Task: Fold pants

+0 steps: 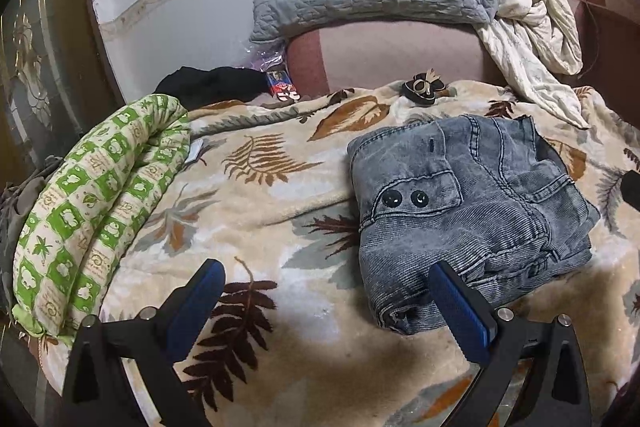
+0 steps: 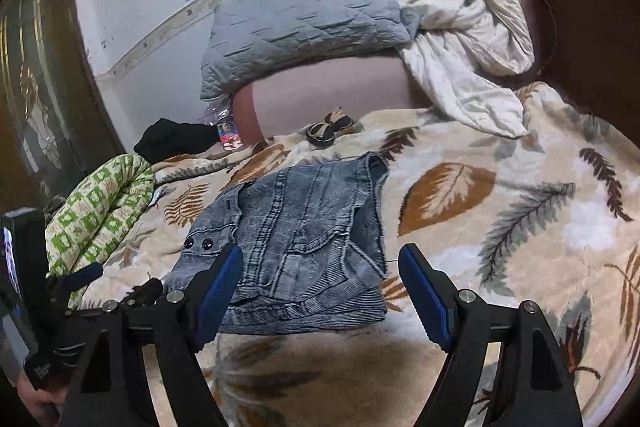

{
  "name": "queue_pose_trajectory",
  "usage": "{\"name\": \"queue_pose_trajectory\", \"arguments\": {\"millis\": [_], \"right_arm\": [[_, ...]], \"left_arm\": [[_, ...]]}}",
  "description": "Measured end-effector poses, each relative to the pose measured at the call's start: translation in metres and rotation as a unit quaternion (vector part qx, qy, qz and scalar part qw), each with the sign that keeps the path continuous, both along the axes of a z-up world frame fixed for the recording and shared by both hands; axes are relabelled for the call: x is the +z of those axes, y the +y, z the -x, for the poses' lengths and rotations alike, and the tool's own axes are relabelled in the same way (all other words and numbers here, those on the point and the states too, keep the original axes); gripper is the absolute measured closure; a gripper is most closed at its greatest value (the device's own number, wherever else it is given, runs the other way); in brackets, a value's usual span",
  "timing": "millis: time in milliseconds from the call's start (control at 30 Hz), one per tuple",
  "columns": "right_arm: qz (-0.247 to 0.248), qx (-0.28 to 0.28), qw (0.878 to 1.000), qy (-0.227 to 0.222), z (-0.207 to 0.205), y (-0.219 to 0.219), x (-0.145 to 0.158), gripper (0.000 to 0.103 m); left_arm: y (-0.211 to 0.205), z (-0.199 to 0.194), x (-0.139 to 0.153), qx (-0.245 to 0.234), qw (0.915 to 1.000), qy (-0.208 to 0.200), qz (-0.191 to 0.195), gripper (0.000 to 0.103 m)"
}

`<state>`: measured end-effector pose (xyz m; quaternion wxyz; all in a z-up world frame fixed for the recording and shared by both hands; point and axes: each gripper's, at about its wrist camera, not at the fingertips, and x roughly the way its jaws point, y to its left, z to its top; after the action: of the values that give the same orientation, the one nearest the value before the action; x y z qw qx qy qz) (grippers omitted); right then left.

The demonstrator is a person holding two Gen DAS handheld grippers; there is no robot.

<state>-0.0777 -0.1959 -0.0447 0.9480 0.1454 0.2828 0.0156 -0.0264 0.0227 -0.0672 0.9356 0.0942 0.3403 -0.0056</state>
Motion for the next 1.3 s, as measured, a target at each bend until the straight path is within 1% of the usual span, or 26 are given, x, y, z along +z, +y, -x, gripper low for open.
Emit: {"name": "queue_pose_trajectory", "arguments": {"millis": [100,167,333,467,700,1100,1300], "right_arm": [[-0.01,-0.008,1.0,0.006,-0.001,-0.005,-0.002,0.022],[-0.007,-0.013,1.0,0.007,-0.002,-0.007,-0.003,0.022],[0.016,-0.01,1.0,0.007,-0.004,-0.001,-0.004,0.022],[0.041,0.0,0.999,0.004,-0.005,0.008,-0.005,0.022],[0.065,0.011,0.998,-0.001,-0.004,0.019,-0.007,0.022],[0.121,0.031,0.991,-0.037,0.007,0.041,-0.001,0.022],[0.132,0.039,0.989,-0.048,0.01,0.046,0.001,0.022]], "left_arm": [[0.0,-0.001,-0.001,-0.001,1.0,0.002,-0.001,0.0],[-0.001,-0.001,-0.001,-0.002,1.0,0.002,0.0,0.0],[0.001,-0.003,-0.001,0.001,0.9999,0.008,0.006,0.0],[0.005,-0.005,0.0,0.021,0.9997,0.011,-0.003,0.0],[0.015,-0.004,0.006,0.036,0.9993,-0.003,0.006,0.0],[0.023,-0.003,0.012,0.05,0.9985,-0.014,0.014,0.0],[0.024,-0.003,0.012,0.05,0.9985,-0.017,0.016,0.0]]}}
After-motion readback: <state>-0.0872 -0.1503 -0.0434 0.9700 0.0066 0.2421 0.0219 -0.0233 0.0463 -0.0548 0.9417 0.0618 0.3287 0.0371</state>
